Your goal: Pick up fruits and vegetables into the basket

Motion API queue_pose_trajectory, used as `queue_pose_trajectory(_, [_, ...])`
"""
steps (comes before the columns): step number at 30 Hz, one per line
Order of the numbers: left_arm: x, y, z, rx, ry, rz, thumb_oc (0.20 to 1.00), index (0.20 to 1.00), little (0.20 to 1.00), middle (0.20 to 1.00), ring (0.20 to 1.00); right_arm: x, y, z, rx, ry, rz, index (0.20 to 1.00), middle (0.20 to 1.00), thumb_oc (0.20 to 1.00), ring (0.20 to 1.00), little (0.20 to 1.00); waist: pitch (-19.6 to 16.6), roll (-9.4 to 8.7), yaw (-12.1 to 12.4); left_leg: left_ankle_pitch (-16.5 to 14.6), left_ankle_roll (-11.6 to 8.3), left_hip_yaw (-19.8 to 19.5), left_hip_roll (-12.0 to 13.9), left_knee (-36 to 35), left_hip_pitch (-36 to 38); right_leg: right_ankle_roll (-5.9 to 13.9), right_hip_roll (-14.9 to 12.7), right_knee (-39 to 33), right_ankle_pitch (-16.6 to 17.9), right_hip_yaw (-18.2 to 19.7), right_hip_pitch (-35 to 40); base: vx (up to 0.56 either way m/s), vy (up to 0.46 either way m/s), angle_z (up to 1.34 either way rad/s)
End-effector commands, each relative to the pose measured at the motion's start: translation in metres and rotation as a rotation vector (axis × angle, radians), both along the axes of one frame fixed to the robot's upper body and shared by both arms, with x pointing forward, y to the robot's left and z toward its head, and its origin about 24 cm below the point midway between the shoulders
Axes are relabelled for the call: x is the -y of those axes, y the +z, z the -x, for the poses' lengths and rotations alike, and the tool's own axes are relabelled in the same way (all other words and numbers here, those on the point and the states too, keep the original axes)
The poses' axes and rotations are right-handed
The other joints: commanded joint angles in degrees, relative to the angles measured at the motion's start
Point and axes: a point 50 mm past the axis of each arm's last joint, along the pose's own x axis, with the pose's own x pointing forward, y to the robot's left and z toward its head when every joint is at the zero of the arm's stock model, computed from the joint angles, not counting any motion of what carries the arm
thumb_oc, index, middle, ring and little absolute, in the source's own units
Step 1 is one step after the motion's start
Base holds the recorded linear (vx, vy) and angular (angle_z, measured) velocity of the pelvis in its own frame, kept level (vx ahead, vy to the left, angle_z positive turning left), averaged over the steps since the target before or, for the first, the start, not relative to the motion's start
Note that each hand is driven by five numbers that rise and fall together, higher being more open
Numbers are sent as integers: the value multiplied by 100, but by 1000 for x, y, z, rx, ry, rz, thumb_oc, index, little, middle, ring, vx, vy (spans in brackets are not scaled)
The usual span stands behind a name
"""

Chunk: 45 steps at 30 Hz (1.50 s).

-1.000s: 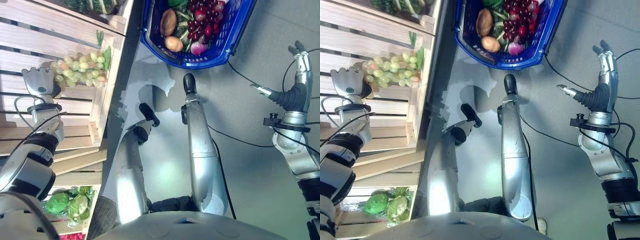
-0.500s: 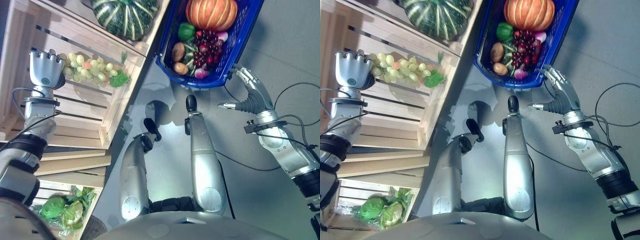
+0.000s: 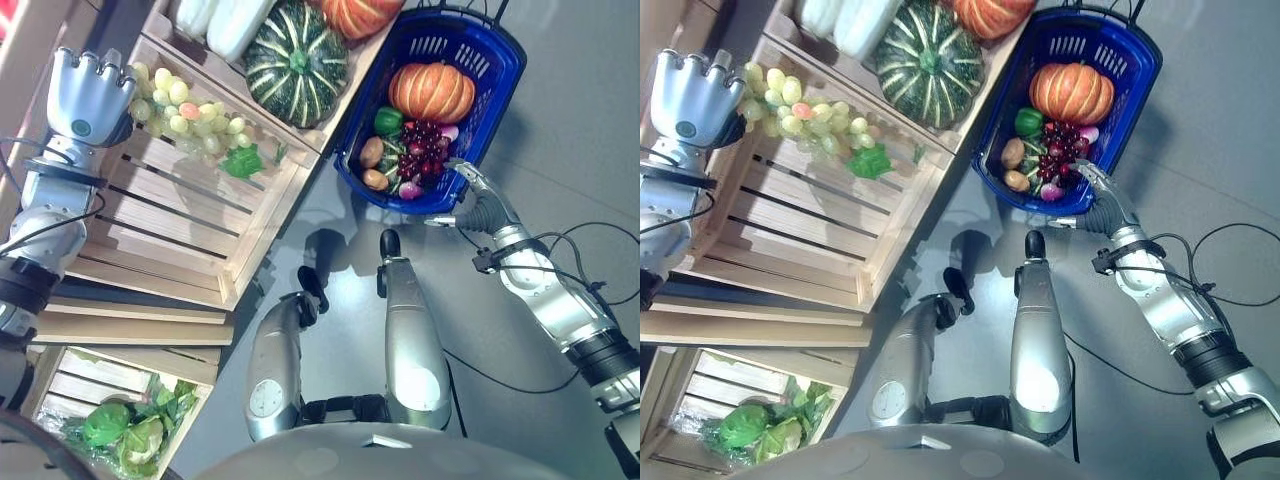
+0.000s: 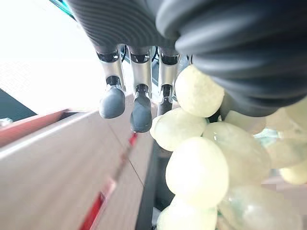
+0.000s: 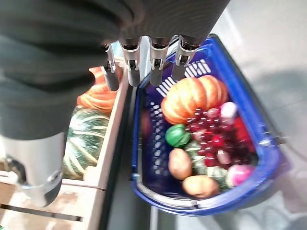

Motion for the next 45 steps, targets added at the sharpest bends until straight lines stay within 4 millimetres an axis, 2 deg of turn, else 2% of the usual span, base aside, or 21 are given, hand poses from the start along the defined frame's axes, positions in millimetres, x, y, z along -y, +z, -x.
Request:
queue_pose_trajectory(1, [-5, 49, 16, 152, -27, 22, 200, 200, 200, 200, 200, -16, 15, -5, 47, 57, -71, 1000, 1000, 1000, 1000, 1000, -295, 10, 31, 192, 180, -163, -334, -289, -42, 367, -172, -360, -234, -95, 557, 24, -45, 11])
queue_pose_trajectory(2, [1, 52, 16, 147, -63, 48, 200, 200, 200, 200, 200, -17, 15, -6, 47, 58, -76, 1000, 1000, 1000, 1000, 1000, -333, 15, 51, 195, 174, -185, -347, -325, 5, 367, -182, -388, -242, -112, 613, 41, -76, 7])
queue_pose_trajectory(3, [15, 57, 19, 169, -126, 44, 200, 200, 200, 200, 200, -21, 18, -7, 45, 60, -109, 1000, 1000, 1000, 1000, 1000, -414, -4, 101, 210, 157, -250, -375, -398, 119, 370, -189, -465, -245, -150, 763, 49, -94, 8])
queue_pose_trajectory(8, [48, 59, 23, 195, -309, 61, 200, 200, 200, 200, 200, -40, 20, -13, 45, 85, -228, 1000, 1000, 1000, 1000, 1000, -613, -71, 227, 241, 147, -370, -403, -563, 389, 366, -204, -700, -209, -246, 1141, 53, -72, 9])
queue_pose_trajectory(10, [53, 58, 23, 188, -343, 75, 200, 200, 200, 200, 200, -46, 22, -14, 59, 107, -259, 1000, 1000, 1000, 1000, 1000, -648, -78, 244, 236, 139, -393, -402, -605, 460, 368, -197, -759, -204, -262, 1229, 59, -38, 2])
queue_pose_trajectory(16, [85, 47, 22, 137, -502, 146, 200, 200, 200, 200, 200, -80, 38, -17, 117, 217, -358, 1000, 1000, 1000, 1000, 1000, -912, -113, 343, 237, 101, -496, -367, -891, 856, 423, -178, -1063, -166, -302, 1674, 79, -30, 4])
queue_pose_trajectory(18, [90, 46, 21, 125, -529, 157, 200, 200, 200, 200, 200, -84, 41, -18, 128, 220, -366, 1000, 1000, 1000, 1000, 1000, -940, -118, 358, 238, 96, -518, -366, -939, 917, 432, -173, -1124, -160, -316, 1756, 53, -21, 10])
queue_pose_trajectory(25, [129, 40, 30, 69, -688, 179, 200, 200, 200, 200, 200, -109, 47, -19, 171, 208, -441, 1000, 1000, 1000, 1000, 1000, -1116, -82, 430, 228, 54, -591, -357, -1202, 1258, 496, -189, -1376, -139, -383, 2115, 65, -5, 6])
queue_pose_trajectory(30, [143, 43, 34, 57, -748, 169, 200, 200, 200, 200, 200, -123, 55, -18, 161, 255, -474, 1000, 1000, 1000, 1000, 1000, -1130, -58, 423, 223, 33, -594, -351, -1274, 1368, 519, -203, -1442, -130, -394, 2207, 23, 10, 9])
queue_pose_trajectory(32, [156, 41, 35, 29, -788, 158, 200, 200, 200, 200, 200, -142, 57, -17, 121, 323, -495, 1000, 1000, 1000, 1000, 1000, -1170, -54, 441, 212, 21, -604, -351, -1330, 1465, 537, -209, -1481, -128, -398, 2286, 64, 10, 1])
queue_pose_trajectory(35, [161, 39, 36, 9, -804, 163, 200, 200, 200, 200, 200, -148, 56, -17, 100, 329, -505, 1000, 1000, 1000, 1000, 1000, -1197, -66, 460, 204, 12, -607, -348, -1330, 1500, 543, -222, -1491, -129, -407, 2325, 24, -2, 0])
queue_pose_trajectory(45, [190, 35, 45, -67, -929, 177, 200, 200, 200, 200, 200, -171, 40, -19, -16, 326, -549, 1000, 1000, 1000, 1000, 1000, -1268, -147, 558, 189, -12, -653, -311, -1390, 1644, 585, -252, -1569, -104, -489, 2500, 23, -12, 5])
